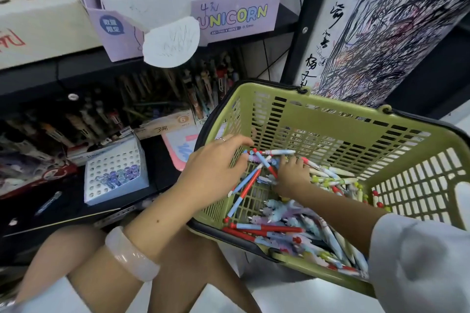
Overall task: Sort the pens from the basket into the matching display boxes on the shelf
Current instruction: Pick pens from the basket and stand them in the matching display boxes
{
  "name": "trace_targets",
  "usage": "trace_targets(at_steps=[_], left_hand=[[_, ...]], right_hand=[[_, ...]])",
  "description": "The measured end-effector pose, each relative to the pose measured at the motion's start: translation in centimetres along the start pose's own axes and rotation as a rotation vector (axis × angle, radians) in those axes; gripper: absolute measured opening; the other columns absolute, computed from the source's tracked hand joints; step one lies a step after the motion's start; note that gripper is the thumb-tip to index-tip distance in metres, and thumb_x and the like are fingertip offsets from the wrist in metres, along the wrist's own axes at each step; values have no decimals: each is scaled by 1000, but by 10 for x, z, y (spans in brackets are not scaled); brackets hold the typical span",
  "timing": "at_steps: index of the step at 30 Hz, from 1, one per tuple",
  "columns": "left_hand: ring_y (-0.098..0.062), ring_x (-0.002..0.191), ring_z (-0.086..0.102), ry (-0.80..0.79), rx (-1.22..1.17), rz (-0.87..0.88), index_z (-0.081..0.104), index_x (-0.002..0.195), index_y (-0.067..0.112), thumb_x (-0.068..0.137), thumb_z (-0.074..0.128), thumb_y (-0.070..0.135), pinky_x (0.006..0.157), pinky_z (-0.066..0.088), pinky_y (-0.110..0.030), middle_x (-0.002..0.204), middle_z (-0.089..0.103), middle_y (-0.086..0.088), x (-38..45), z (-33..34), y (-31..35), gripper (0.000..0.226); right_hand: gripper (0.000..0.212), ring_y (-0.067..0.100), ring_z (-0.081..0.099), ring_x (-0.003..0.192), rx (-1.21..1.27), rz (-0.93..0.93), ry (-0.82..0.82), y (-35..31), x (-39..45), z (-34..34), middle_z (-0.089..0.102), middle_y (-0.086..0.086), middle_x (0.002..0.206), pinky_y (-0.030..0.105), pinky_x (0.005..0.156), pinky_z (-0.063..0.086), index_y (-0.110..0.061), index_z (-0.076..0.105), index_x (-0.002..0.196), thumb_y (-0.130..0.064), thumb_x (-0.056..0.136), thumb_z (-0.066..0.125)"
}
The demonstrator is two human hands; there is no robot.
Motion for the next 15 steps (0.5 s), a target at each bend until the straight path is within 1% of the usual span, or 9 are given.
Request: trace_targets(at_steps=[2, 3, 4, 5, 8, 10, 11, 13, 15], left_hand=[[-4, 84, 49, 7, -29, 1, 52, 121, 35, 96, 42, 29, 79, 40, -30, 128, 54, 17, 0, -1, 0, 27], [-2, 95, 52, 7, -40, -1, 52, 121, 34, 96, 42, 29, 84, 42, -33, 127, 54, 16, 0, -1, 0, 27], [-5, 107, 51, 6, -48, -5, 53, 120, 33, 96, 42, 29, 89, 43, -36, 126, 55, 16, 0, -1, 0, 27], [-9, 112, 50, 6, -56, -8, 53, 120, 33, 96, 42, 28, 91, 43, -37, 125, 55, 15, -1, -1, 0, 27], [-10, 114, 51, 11, -83, -3, 54, 119, 31, 96, 43, 28, 93, 43, -39, 123, 57, 14, -1, -1, -2, 26], [-9, 115, 50, 15, -95, 0, 55, 118, 30, 96, 43, 27, 94, 43, -40, 122, 57, 14, -1, -1, -3, 26], [-9, 116, 49, 16, -97, 1, 55, 118, 30, 96, 44, 27, 94, 43, -39, 122, 57, 14, -1, -1, -4, 25], [-9, 116, 50, 7, -92, 2, 55, 118, 30, 96, 43, 26, 94, 43, -39, 121, 57, 14, 0, -1, -3, 25], [-10, 112, 52, -7, -91, -4, 55, 117, 30, 96, 43, 26, 93, 44, -39, 120, 58, 12, 1, -1, -2, 25]], right_hand=[[66, 36, 34, 129, 11, 14, -17, 2, 3, -3, 36, 21, 138, 43, 104, 34, -3, 28, 137, -39, 89, 56], [62, 35, 38, 127, 24, 26, -40, 3, 4, -4, 40, 20, 135, 41, 102, 35, -2, 31, 135, -36, 89, 57], [59, 34, 42, 124, 46, 41, -65, 3, 4, -4, 44, 19, 132, 40, 99, 37, -2, 33, 133, -34, 89, 57], [57, 34, 44, 122, 69, 51, -91, 4, 4, -3, 47, 19, 130, 40, 98, 38, -3, 34, 132, -32, 89, 57], [56, 36, 46, 120, 80, -28, -121, 4, 1, 0, 44, 19, 131, 41, 94, 43, -3, 31, 134, -28, 90, 56], [54, 33, 54, 111, 94, -111, -69, 10, -3, -4, 51, 18, 125, 38, 82, 47, -3, 32, 133, -24, 89, 57], [52, 33, 56, 107, 152, -138, -49, 14, -5, -9, 54, 18, 121, 36, 77, 46, -3, 33, 132, -22, 90, 56], [47, 32, 58, 99, 391, -184, -41, 24, -10, -24, 57, 19, 116, 33, 71, 44, -1, 35, 131, -20, 92, 53], [39, 20, 57, 77, 691, -221, -32, 31, -19, -45, 57, 12, 100, 27, 59, 45, -3, 38, 127, -17, 93, 50]])
Point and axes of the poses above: each hand's wrist, its own x-axis towards the middle knuckle, its own z-axis out of the palm, y = z × x, the point moved 1 cm from there along x, towards the middle knuckle
